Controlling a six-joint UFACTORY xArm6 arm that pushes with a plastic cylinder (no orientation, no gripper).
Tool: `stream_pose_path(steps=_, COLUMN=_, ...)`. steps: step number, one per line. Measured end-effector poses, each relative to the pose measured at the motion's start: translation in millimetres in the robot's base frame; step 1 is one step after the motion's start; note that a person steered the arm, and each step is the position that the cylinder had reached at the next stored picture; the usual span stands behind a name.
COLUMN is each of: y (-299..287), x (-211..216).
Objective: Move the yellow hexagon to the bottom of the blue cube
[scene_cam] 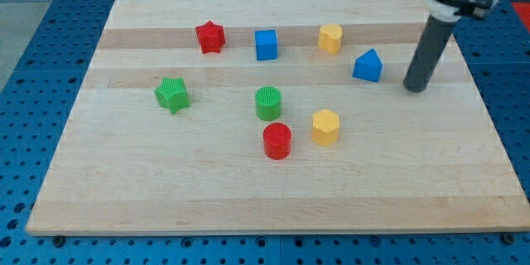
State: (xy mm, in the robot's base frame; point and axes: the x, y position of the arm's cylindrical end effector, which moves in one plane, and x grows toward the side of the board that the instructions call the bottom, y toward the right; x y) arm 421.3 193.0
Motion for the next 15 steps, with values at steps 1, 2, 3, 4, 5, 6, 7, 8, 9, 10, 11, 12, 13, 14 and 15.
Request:
stream_pose_path(steps=1, y=-29, x=13)
stream_pose_path(steps=2, y=-51, x=26)
stream_pose_path(steps=3, y=-52, x=44)
stream_pose_path(steps=4, y=-52, x=70)
stream_pose_path(steps=5, y=-61, x=84)
stream_pose_path(steps=6, y=-85, x=92)
stream_pose_path(steps=7, y=-110, x=92)
stream_pose_path(steps=8, y=-113, x=92)
stream_pose_path(steps=9, y=-116, x=92)
stream_pose_path(steps=10, y=-125, x=92)
stream_pose_path(steps=11, y=-143, x=90)
stream_pose_path(steps=12, y=-157, x=78)
stream_pose_path(steps=13, y=-157, x=60)
stream_pose_path(steps=14, y=-157, x=54)
stream_pose_path(steps=15, y=-157, x=53)
